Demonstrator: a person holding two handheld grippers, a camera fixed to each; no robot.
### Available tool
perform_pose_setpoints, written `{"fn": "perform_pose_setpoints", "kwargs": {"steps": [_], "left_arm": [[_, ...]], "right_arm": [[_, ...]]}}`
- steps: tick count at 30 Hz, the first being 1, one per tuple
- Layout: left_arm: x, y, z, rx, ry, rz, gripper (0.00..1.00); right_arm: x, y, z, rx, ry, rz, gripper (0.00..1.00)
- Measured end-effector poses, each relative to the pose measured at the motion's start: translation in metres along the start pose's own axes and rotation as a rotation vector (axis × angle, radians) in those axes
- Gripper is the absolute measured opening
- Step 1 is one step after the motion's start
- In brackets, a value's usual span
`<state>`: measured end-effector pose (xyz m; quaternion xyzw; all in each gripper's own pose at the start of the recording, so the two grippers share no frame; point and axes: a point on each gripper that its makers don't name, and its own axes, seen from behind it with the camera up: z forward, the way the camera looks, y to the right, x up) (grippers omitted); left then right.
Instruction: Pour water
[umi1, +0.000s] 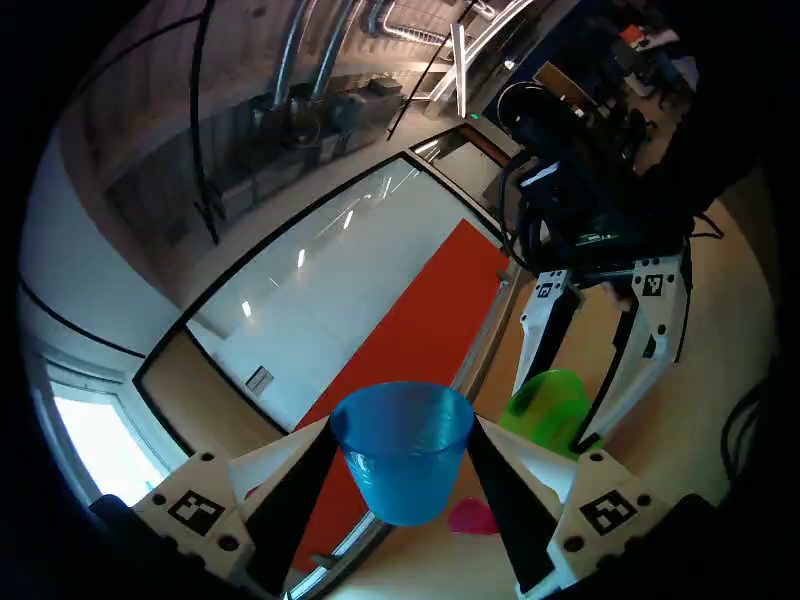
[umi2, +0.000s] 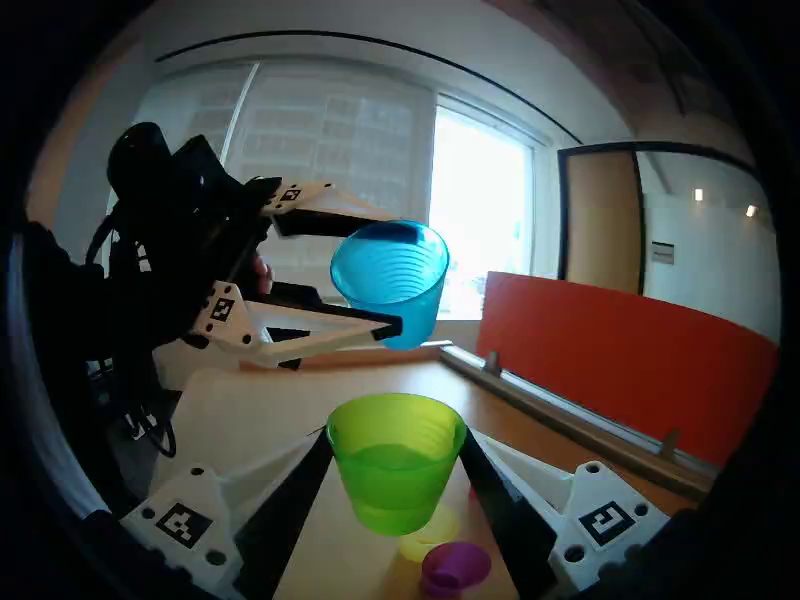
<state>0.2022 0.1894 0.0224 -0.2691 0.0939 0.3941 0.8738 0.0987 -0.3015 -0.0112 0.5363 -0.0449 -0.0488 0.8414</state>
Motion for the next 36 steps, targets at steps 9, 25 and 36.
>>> {"fn": "perform_pose_setpoints", "kwargs": {"steps": [9, 25, 36], "left_arm": [[-0.012, -0.004, -0.003, -0.02, -0.017, -0.122, 0.87], [-0.046, -0.005, -0.001, -0.057, -0.072, -0.456, 0.87], [-0.066, -0.004, -0.008, -0.067, -0.084, -0.613, 0.88]], "right_arm": [[0.001, -0.001, 0.0, 0.001, -0.005, -0.001, 0.92], [0.009, -0.003, -0.004, -0.005, -0.008, -0.011, 0.92], [0.013, -0.006, -0.005, -0.008, -0.006, -0.022, 0.92]]}}
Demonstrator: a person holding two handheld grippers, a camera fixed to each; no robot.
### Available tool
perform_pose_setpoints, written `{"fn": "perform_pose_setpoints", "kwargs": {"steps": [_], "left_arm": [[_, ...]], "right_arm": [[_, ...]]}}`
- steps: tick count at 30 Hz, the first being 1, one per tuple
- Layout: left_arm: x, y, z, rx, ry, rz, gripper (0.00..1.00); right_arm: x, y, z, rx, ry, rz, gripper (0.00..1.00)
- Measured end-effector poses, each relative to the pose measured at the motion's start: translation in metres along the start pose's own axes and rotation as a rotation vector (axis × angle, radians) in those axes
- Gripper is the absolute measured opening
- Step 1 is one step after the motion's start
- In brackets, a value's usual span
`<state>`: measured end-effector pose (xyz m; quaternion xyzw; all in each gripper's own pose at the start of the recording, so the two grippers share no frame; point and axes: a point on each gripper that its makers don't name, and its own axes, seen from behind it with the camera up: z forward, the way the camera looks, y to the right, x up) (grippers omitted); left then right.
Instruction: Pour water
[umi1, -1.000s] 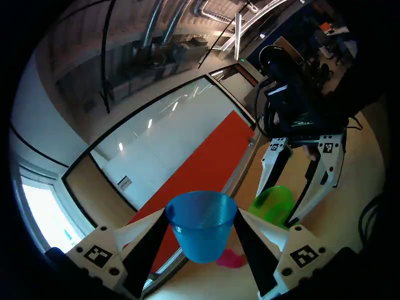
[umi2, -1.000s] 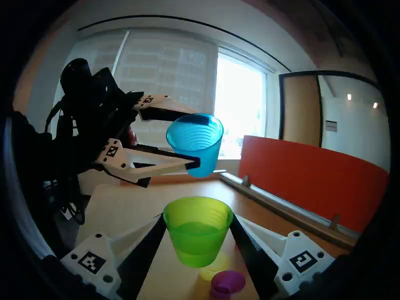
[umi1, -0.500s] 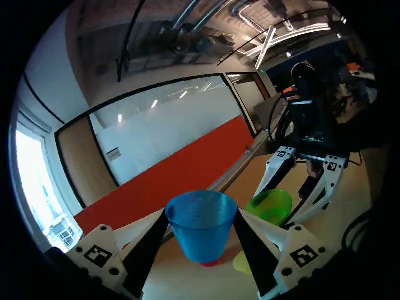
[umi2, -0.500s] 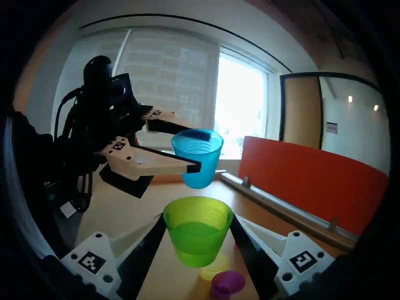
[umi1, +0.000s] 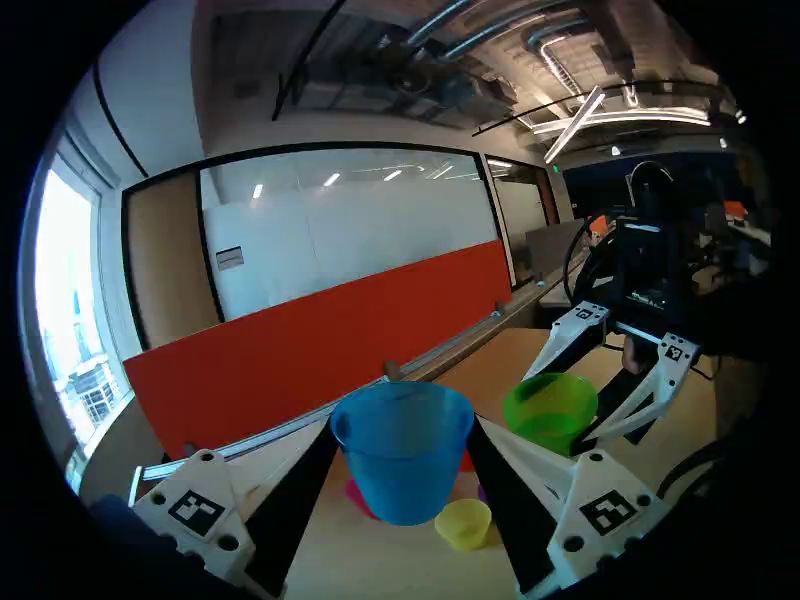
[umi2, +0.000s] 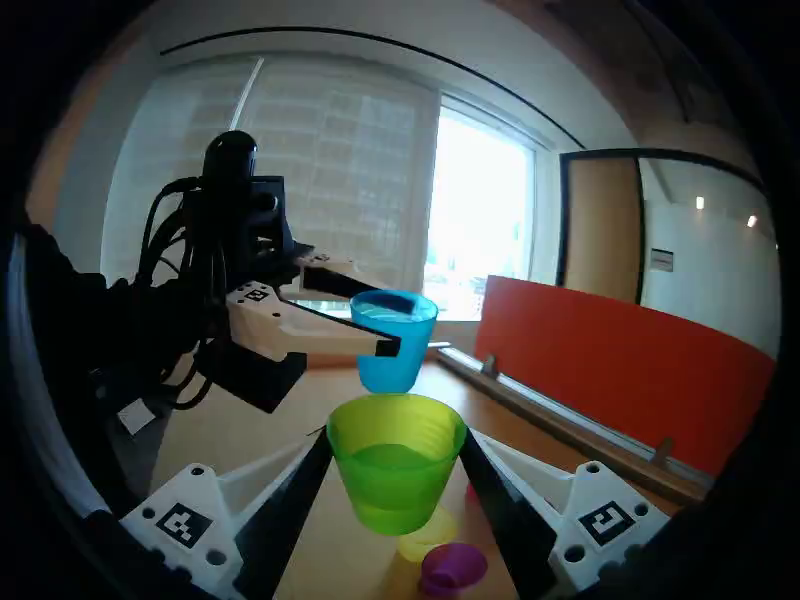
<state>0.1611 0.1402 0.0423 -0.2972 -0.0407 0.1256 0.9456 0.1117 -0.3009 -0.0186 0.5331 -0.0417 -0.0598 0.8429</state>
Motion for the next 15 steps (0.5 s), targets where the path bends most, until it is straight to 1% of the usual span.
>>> {"fn": "perform_pose_setpoints", "kwargs": {"steps": [4, 7, 11, 15], "left_arm": [[-0.003, -0.001, 0.0, -0.009, 0.007, -0.075, 0.88], [-0.007, -0.002, 0.0, -0.016, 0.005, -0.117, 0.88], [-0.011, -0.003, -0.001, -0.025, -0.006, -0.143, 0.88], [-0.016, -0.001, -0.004, -0.037, -0.02, -0.146, 0.88]], "right_arm": [[0.003, -0.002, 0.0, 0.001, 0.0, 0.006, 0.93], [0.003, -0.002, 0.0, -0.002, -0.003, 0.009, 0.92], [0.003, 0.0, -0.001, -0.007, -0.007, 0.013, 0.93], [0.001, 0.001, -0.002, -0.009, -0.016, 0.02, 0.92]]}}
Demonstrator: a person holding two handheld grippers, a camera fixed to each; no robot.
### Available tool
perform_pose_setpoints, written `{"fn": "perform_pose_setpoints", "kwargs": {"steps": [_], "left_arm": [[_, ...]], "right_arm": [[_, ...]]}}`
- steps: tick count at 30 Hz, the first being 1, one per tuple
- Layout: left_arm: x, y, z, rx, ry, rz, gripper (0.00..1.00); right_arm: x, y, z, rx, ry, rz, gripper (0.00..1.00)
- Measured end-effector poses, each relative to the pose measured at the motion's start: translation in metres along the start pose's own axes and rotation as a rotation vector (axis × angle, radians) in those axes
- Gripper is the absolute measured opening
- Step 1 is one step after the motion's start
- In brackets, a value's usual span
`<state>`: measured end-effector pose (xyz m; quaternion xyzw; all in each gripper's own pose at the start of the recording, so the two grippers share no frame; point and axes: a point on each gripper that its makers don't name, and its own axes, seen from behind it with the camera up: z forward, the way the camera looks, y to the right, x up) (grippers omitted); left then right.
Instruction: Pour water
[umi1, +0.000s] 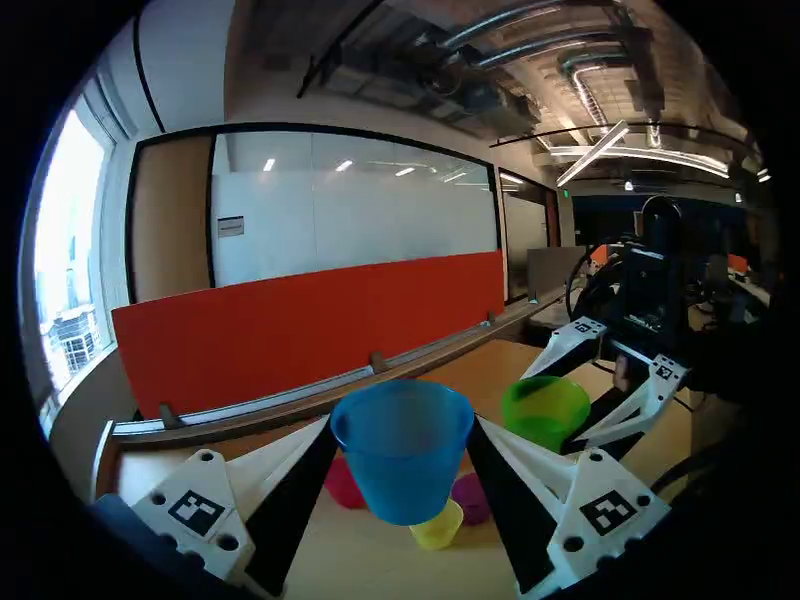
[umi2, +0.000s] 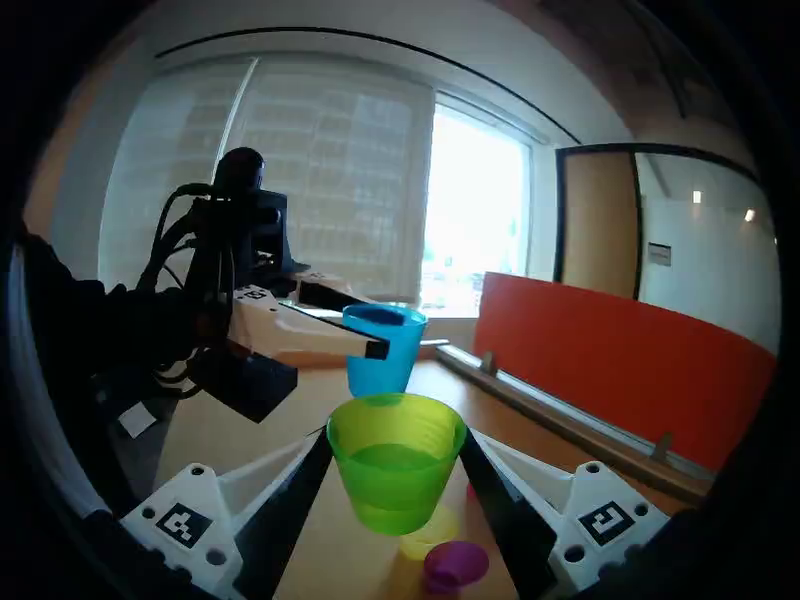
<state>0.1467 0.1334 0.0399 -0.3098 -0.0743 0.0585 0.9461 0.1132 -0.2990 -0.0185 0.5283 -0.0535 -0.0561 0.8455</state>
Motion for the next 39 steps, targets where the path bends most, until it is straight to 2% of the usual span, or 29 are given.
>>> {"fn": "perform_pose_setpoints", "kwargs": {"steps": [18, 27, 39], "left_arm": [[-0.063, 0.008, 0.008, -0.051, -0.175, 0.028, 0.87], [-0.087, 0.015, 0.014, -0.073, -0.238, 0.038, 0.88], [-0.125, 0.023, 0.013, -0.101, -0.317, 0.062, 0.88]], "right_arm": [[-0.04, 0.003, -0.007, 0.014, -0.136, 0.006, 0.93], [-0.052, 0.004, -0.01, 0.024, -0.166, 0.024, 0.92], [-0.079, 0.002, -0.015, 0.039, -0.225, 0.044, 0.92]]}}
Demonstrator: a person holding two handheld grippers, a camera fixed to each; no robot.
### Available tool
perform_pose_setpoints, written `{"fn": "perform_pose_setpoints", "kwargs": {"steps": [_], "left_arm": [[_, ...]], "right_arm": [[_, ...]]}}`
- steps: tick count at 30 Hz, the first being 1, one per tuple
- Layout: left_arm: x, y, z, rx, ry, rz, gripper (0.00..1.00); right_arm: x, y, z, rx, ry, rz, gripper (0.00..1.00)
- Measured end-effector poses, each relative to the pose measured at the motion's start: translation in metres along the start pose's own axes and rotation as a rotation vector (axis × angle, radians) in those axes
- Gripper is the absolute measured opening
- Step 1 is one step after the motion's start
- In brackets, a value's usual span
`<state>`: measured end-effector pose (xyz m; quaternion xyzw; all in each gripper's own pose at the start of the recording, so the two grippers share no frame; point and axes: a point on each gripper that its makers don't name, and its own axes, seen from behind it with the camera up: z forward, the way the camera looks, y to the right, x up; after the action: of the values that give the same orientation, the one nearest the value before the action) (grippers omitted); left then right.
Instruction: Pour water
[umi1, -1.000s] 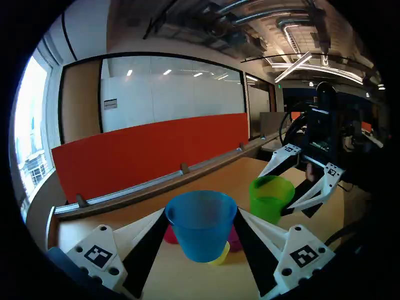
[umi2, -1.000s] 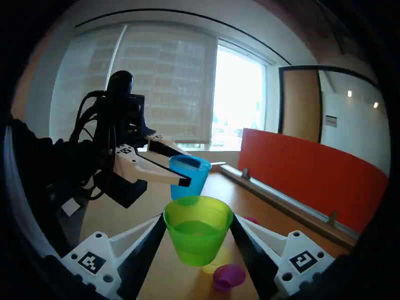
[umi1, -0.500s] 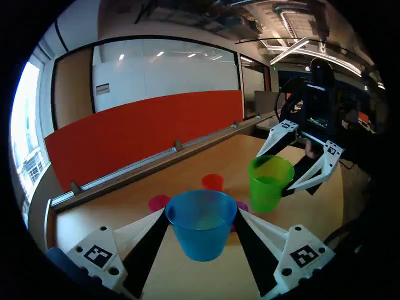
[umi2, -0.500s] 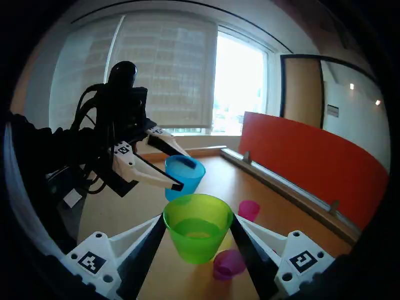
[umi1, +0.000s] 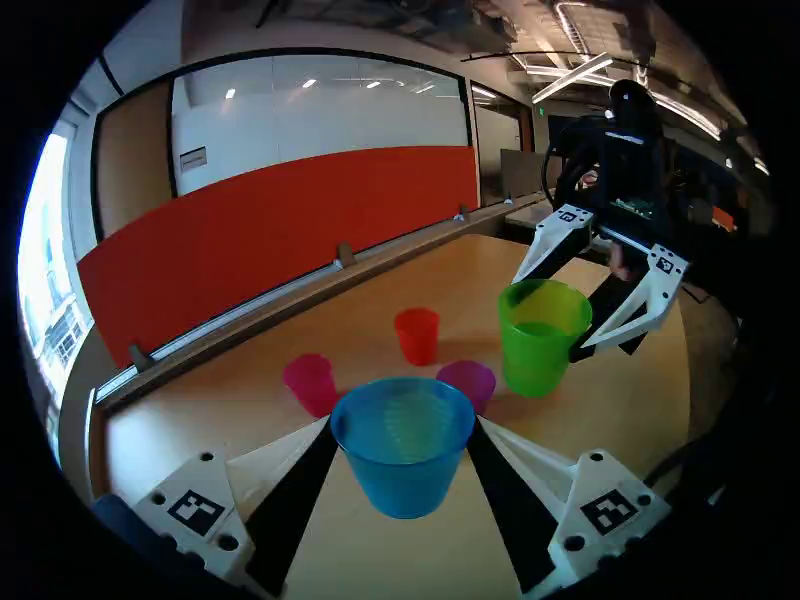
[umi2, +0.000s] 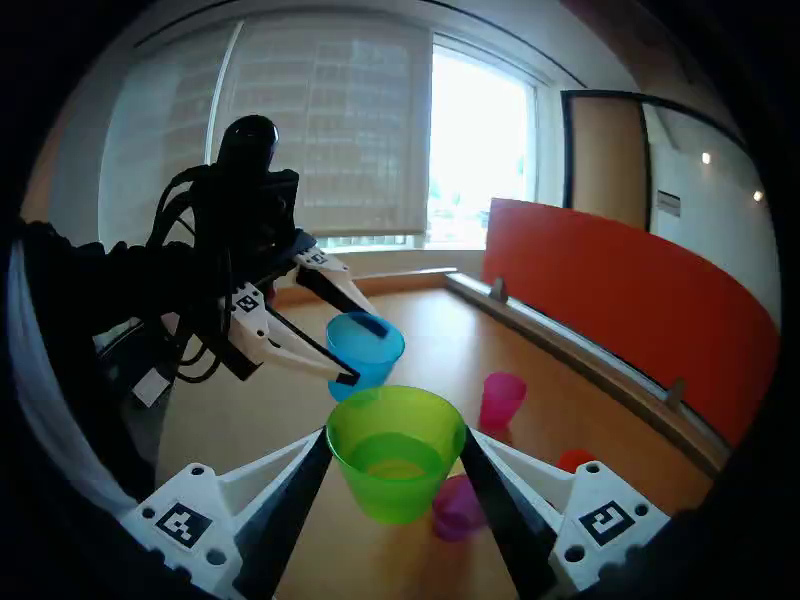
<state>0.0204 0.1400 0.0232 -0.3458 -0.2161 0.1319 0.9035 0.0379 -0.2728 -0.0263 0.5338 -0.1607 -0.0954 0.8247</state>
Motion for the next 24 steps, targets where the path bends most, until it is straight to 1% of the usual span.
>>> {"fn": "perform_pose_setpoints", "kwargs": {"steps": [9, 18, 24], "left_arm": [[-0.025, 0.009, 0.007, -0.024, -0.05, 0.012, 0.88], [-0.046, 0.013, 0.013, -0.041, -0.092, 0.013, 0.88], [-0.06, 0.015, 0.018, -0.05, -0.129, 0.025, 0.88]], "right_arm": [[-0.021, 0.002, 0.002, 0.006, -0.044, 0.021, 0.93], [-0.041, 0.003, 0.002, 0.011, -0.088, 0.033, 0.93], [-0.053, 0.007, 0.002, 0.006, -0.112, 0.041, 0.92]]}}
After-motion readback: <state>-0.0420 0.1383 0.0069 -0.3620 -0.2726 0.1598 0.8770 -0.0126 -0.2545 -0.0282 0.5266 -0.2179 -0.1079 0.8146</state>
